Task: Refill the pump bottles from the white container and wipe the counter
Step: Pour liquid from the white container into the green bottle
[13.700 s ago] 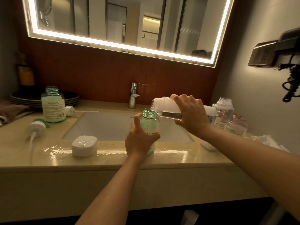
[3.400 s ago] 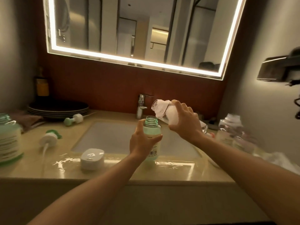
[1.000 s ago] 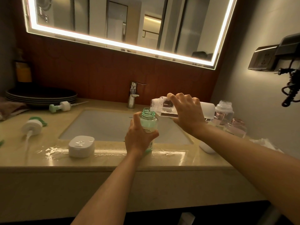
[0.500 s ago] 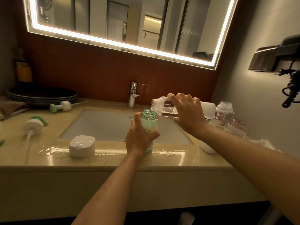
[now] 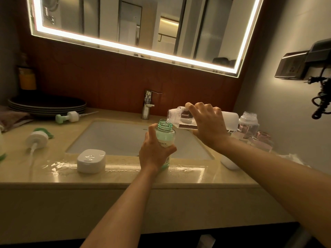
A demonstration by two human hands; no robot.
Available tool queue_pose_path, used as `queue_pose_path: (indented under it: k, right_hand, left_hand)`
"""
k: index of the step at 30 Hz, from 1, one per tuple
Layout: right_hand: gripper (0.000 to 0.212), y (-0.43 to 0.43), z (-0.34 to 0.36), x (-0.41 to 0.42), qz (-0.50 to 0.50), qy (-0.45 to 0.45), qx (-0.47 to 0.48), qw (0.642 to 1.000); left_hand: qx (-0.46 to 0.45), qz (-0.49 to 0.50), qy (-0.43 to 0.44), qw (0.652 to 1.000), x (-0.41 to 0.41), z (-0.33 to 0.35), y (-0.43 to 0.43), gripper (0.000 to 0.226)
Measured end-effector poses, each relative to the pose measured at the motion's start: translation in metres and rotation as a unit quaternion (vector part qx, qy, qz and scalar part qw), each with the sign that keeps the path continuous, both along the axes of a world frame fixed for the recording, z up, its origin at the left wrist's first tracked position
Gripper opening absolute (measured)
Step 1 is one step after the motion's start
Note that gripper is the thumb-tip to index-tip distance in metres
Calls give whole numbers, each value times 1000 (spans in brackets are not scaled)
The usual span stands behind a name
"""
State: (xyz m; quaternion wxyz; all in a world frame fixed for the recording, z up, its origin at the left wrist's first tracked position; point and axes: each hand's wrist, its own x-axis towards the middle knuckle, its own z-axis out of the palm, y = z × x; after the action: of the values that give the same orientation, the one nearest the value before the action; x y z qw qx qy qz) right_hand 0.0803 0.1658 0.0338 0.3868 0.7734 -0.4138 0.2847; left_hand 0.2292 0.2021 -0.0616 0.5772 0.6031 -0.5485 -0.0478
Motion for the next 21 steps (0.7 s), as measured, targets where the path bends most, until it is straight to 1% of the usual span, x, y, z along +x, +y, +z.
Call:
queue_pose_path:
  k: [21]
  right_hand:
    - [71, -5, -2, 0, 3, 2, -6, 1000]
  left_hand:
    - [3, -2, 3, 1000, 0, -1, 0, 85]
